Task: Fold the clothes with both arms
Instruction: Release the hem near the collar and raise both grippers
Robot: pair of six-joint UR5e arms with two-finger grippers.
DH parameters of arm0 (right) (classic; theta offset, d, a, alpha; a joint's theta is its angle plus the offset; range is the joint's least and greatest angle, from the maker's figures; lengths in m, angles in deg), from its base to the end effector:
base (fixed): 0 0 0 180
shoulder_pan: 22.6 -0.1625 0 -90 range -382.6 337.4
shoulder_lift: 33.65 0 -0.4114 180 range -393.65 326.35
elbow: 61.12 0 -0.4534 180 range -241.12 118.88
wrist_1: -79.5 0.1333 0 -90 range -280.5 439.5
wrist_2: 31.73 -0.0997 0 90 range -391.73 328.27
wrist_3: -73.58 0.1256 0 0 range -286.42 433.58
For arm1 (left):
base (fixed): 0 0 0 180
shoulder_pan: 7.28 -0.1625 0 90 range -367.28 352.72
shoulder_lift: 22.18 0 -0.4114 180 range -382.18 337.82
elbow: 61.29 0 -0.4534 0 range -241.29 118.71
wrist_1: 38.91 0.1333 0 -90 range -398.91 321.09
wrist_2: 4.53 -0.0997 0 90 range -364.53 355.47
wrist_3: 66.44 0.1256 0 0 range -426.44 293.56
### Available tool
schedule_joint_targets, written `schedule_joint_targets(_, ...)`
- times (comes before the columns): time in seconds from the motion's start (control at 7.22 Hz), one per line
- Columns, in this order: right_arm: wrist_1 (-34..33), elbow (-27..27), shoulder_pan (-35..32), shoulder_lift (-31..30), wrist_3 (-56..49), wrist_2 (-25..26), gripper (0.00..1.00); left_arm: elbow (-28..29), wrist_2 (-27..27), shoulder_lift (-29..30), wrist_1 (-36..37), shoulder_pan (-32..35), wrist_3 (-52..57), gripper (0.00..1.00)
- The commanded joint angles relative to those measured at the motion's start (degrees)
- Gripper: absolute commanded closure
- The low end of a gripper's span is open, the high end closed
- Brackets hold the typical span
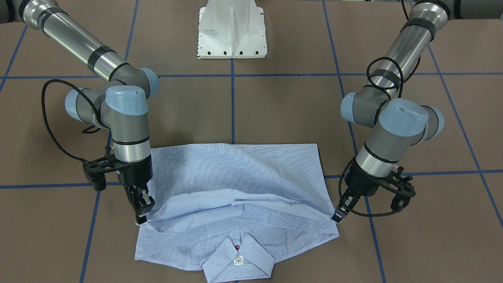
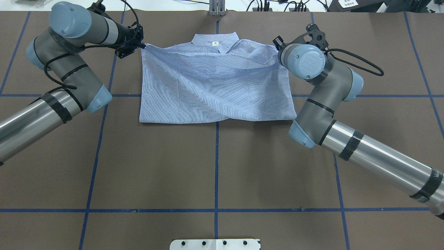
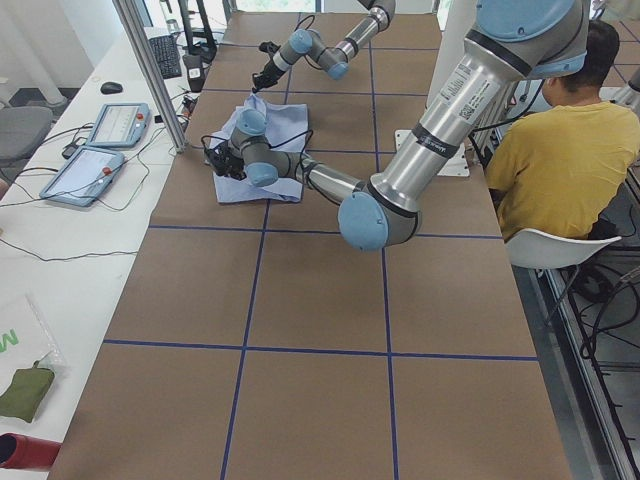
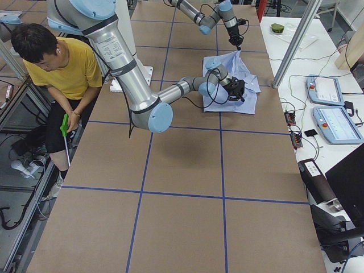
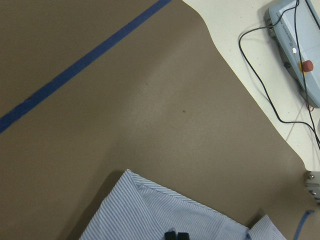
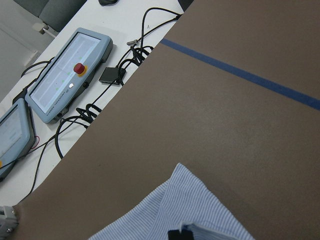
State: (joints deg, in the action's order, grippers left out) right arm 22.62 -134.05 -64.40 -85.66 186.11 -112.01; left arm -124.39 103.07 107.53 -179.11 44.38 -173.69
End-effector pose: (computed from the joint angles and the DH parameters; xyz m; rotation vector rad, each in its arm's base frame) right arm -0.5199 -0.6721 0.3168 0.3306 -0.9546 1.1119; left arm 0.4568 -0.7312 0.3440 0.0618 1.1668 -0.9011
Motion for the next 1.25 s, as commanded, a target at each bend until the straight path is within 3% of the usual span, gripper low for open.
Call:
schedule_joint_targets(0.0,0.89,7.42,-0.21,5.23,-0.64,-2.07,1.0,4.73,-2.55,0.36,-3.75,-0.95,0.55,0.69)
schedule_joint_targets(0.28,0.89,8.85,-3.44,7.7,-3.44,-6.26,0.0,4.83,-4.77,-0.68,-3.94,-1.57,6.33,0.43)
schedule_joint_targets(0.55,0.81,9.64,-7.41,7.97,-6.06,-11.55,0.0,4.39,-4.78,-0.6,-4.03,-1.39,6.35,0.39)
schedule_joint_targets(0.83,0.98,8.34,-7.51,7.27,-6.36,-11.74,0.0,0.03,-4.43,-2.26,-5.16,0.79,7.4,0.39)
schedule_joint_targets(1.11,0.98,-5.82,-3.76,-3.56,-5.13,-13.23,0.0,-6.57,-4.34,-6.48,-5.26,0.89,7.49,0.38)
